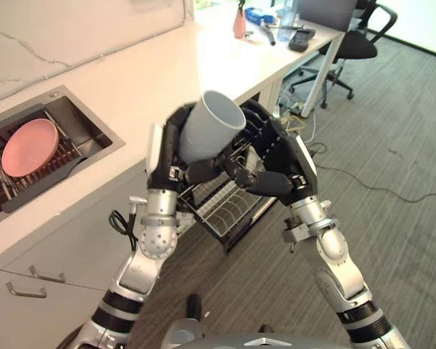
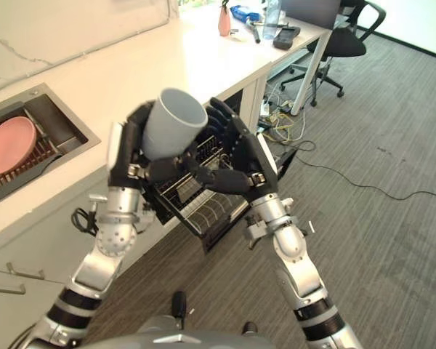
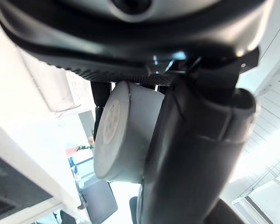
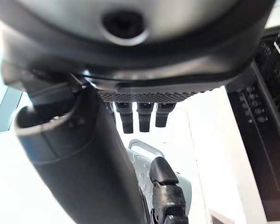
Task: Place the dishes in the dishwasher.
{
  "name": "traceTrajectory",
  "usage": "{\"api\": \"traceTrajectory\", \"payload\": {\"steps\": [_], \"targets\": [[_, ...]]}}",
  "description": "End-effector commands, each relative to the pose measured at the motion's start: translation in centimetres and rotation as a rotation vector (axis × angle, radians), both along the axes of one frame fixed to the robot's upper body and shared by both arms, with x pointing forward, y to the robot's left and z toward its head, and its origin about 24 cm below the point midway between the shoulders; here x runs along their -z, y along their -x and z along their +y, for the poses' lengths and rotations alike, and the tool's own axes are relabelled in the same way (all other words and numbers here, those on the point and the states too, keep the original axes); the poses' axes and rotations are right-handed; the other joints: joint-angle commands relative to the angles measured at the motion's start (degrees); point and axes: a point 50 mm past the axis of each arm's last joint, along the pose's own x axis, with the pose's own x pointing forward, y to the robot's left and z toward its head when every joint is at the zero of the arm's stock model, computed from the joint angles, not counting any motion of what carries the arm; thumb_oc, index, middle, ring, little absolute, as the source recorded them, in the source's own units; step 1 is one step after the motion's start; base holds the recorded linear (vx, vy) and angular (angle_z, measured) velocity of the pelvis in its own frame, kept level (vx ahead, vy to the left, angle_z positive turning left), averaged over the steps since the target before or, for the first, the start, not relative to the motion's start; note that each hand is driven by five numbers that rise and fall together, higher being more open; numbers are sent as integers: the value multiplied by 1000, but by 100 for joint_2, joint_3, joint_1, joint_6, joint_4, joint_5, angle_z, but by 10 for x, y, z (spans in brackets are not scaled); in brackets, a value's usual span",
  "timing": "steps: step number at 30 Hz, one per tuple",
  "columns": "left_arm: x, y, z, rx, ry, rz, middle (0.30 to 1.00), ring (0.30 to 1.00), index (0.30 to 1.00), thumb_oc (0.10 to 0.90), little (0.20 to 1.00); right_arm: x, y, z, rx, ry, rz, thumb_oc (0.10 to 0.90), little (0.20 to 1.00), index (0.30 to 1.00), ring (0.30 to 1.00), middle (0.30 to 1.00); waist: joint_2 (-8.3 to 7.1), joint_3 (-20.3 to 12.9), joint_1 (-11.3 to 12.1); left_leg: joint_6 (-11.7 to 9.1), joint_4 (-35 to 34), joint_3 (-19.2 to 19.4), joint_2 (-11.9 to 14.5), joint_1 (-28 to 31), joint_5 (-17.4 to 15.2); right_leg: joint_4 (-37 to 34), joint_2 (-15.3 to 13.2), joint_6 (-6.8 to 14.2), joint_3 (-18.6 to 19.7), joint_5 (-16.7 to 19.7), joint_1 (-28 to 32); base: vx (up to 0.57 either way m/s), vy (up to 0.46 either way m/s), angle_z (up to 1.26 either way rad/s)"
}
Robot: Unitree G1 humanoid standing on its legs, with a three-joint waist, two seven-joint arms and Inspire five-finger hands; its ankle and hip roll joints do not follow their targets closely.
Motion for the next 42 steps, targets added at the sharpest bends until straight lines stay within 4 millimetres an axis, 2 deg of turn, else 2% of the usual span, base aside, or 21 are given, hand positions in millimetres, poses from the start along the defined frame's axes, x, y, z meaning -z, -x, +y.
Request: {"api": "traceTrajectory", "payload": {"steps": [1,5,9,11,13,21,27,30,39,40,42], "targets": [[-40,-2,-14,69,-26,-247,300,300,300,400,300,-39,7,1,-7,-194,-180,800,900,900,900,900,-104,-634,-81,-94,15,44,-257,595,-553,89,-46,324,357,278,-439,13,-15,3],[-36,-2,-20,70,-10,-232,300,300,300,400,300,-41,9,1,-19,-256,-175,800,900,900,900,900,-64,-659,-126,-123,15,-5,-210,679,-537,89,49,230,353,213,-341,11,-23,3],[-24,-1,-28,99,-47,-191,300,300,300,400,300,-43,8,5,-27,-261,-174,800,900,900,900,900,-52,-673,-150,-128,15,-54,-187,705,-538,89,102,174,346,179,-289,3,-11,10],[-22,-1,-36,146,-96,-184,300,300,300,400,300,-42,7,9,-45,-232,-167,800,900,900,900,900,-46,-686,-160,-133,15,-106,-184,705,-536,89,122,161,343,169,-268,6,-3,10],[-22,-1,-36,147,-96,-184,300,300,300,400,300,-42,7,9,-44,-232,-167,800,900,900,900,900,-46,-685,-162,-133,15,-109,-185,705,-536,89,122,161,340,169,-268,4,1,7],[-13,5,-67,387,-198,-123,300,300,300,400,300,-57,-2,32,-178,-153,-181,800,900,900,900,900,23,-693,-207,-174,15,-151,-180,730,-529,89,149,139,312,165,-232,5,3,3],[-7,4,-79,471,-297,-99,300,300,300,400,300,-63,-9,43,-221,-116,-183,800,900,900,900,900,83,-674,-239,-206,15,-109,-145,688,-500,89,137,159,321,210,-290,0,0,0],[-3,5,-87,523,-372,-92,300,300,300,400,300,-66,-12,46,-229,-106,-181,800,900,900,900,900,127,-664,-271,-234,15,-80,-133,664,-493,89,120,166,307,215,-304,0,0,0],[8,13,-107,696,-455,-35,300,300,300,400,300,-66,-20,51,-254,-72,-159,800,900,900,900,900,250,-666,-335,-258,15,-79,-146,673,-509,89,62,187,230,218,-252,0,0,0],[12,15,-115,753,-513,-31,300,300,300,400,300,-65,-22,53,-281,-41,-149,800,900,900,900,900,269,-681,-356,-263,15,-78,-147,676,-511,89,50,190,210,216,-239,0,0,0],[8,17,-120,787,-545,-64,300,300,300,400,300,-64,-23,55,-293,-18,-147,800,900,900,900,900,275,-688,-368,-265,15,-69,-145,683,-515,89,47,194,206,220,-240,9,8,2]]}}
